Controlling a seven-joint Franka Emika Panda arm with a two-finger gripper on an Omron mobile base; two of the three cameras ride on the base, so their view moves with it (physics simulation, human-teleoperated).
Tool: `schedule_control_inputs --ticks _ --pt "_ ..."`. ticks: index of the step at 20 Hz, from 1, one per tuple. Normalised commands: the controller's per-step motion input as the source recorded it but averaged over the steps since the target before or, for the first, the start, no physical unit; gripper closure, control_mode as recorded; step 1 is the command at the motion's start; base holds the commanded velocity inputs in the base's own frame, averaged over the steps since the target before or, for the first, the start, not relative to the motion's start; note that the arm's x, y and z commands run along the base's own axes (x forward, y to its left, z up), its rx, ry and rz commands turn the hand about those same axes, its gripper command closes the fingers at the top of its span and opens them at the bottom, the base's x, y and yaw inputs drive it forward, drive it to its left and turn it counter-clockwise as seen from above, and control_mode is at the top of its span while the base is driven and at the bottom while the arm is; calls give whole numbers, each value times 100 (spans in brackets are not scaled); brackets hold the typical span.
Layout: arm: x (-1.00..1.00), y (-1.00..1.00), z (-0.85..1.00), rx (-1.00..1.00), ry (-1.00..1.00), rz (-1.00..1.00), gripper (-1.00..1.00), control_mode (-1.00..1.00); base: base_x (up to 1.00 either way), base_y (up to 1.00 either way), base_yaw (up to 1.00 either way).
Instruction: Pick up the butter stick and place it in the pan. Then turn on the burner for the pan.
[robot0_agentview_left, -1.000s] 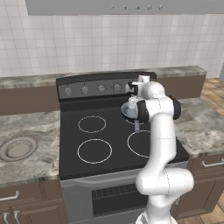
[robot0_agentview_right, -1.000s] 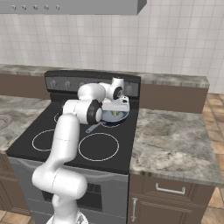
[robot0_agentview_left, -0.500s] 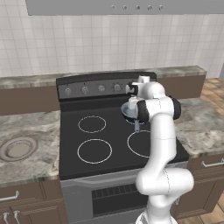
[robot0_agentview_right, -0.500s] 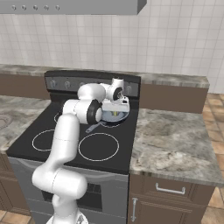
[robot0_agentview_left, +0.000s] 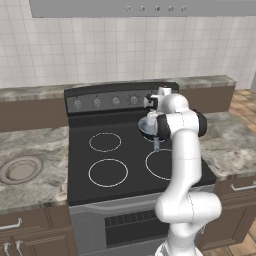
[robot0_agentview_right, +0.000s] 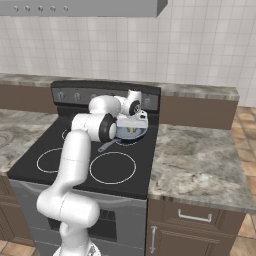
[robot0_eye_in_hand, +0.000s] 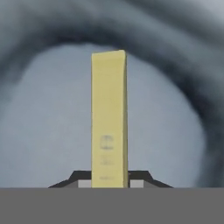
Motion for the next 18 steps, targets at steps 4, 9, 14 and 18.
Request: schedule_control_inputs --ticks 4,9,14,18 --pt "-5 0 -8 0 0 0 -100 -100 0 0 0" --pt "0 0 0 0 0 0 -100 -100 0 0 0" --pt "0 0 0 0 0 0 -100 -100 0 0 0" --pt "0 0 2 0 -1 0 -100 -100 0 0 0"
